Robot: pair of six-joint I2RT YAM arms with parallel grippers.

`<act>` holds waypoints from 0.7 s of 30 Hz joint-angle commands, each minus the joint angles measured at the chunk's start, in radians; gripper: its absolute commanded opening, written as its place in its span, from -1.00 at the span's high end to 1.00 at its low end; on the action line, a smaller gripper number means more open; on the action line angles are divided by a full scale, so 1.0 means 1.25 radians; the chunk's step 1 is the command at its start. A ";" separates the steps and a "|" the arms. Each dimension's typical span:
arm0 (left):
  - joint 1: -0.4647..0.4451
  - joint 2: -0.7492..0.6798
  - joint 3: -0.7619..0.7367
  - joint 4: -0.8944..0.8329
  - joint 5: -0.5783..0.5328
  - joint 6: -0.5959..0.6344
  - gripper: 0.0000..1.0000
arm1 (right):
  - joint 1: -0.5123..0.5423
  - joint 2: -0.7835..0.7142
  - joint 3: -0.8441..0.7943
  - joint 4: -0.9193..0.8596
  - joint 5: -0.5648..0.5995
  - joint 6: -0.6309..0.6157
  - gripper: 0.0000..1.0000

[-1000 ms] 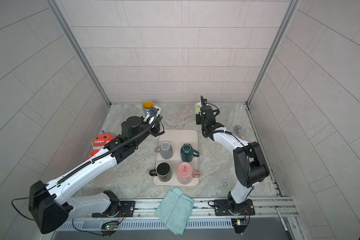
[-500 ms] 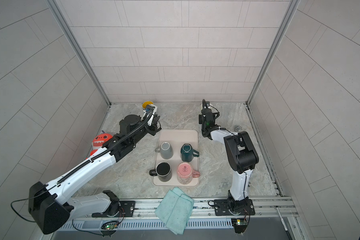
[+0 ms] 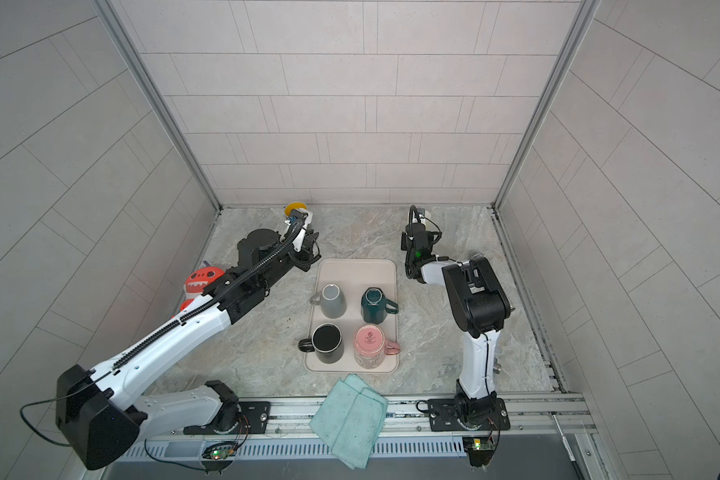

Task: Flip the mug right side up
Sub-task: 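Carry the upright light green mug with the right gripper farther from the robot, then lower the light green mug upright onto the table and open the right gripper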

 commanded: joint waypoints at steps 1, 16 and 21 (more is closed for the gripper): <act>0.004 -0.022 0.006 -0.006 0.003 -0.009 0.64 | -0.002 0.004 0.004 0.109 0.036 0.007 1.00; 0.005 -0.039 -0.011 -0.001 0.002 -0.013 0.64 | 0.016 0.047 -0.033 0.177 0.058 -0.016 1.00; 0.005 -0.040 -0.011 -0.001 0.007 -0.012 0.64 | 0.021 0.044 -0.024 0.146 0.047 -0.011 1.00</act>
